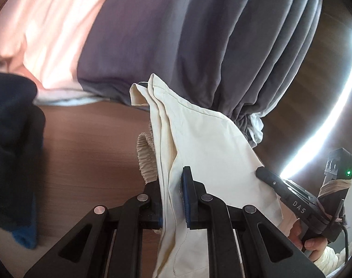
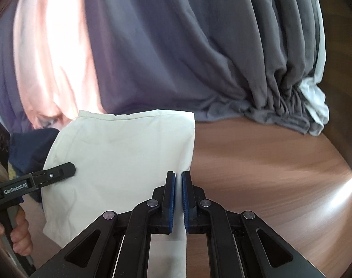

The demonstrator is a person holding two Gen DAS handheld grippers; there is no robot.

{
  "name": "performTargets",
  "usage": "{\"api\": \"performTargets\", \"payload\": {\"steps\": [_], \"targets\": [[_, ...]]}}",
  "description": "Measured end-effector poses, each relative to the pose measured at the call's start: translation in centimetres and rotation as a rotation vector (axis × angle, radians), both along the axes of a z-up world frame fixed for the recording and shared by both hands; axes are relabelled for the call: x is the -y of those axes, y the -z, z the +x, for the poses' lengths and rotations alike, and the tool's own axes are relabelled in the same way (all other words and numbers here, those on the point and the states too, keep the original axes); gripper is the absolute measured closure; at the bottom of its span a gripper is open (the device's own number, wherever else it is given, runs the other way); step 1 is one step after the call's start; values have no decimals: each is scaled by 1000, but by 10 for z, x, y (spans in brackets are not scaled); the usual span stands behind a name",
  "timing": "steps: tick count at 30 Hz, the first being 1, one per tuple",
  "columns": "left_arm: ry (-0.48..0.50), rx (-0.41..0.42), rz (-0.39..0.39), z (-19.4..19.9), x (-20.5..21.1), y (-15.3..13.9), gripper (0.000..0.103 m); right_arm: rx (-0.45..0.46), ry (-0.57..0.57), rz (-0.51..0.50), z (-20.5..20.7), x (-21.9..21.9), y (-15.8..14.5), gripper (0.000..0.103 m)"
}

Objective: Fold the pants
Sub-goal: 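Lift the folded shorts with both tools and carry them toward the dark clothes stack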

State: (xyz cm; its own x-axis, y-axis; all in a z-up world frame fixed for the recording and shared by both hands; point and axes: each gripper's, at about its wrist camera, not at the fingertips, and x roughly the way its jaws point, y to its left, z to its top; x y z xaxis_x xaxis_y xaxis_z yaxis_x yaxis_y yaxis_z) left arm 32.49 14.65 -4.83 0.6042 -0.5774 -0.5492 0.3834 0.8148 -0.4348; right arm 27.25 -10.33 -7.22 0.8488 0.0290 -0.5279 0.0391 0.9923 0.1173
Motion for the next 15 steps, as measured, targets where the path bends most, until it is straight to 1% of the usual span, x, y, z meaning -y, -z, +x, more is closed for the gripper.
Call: {"api": "performTargets", "payload": {"steps": [5,15], "targets": [[-47,72,42,-27,-2,-24,89,63,-46,-10,-14,-6,-17,96],[-167,159,62,-68,-23,-54,89,181,-177,-23,-41,-28,-50,96]]}}
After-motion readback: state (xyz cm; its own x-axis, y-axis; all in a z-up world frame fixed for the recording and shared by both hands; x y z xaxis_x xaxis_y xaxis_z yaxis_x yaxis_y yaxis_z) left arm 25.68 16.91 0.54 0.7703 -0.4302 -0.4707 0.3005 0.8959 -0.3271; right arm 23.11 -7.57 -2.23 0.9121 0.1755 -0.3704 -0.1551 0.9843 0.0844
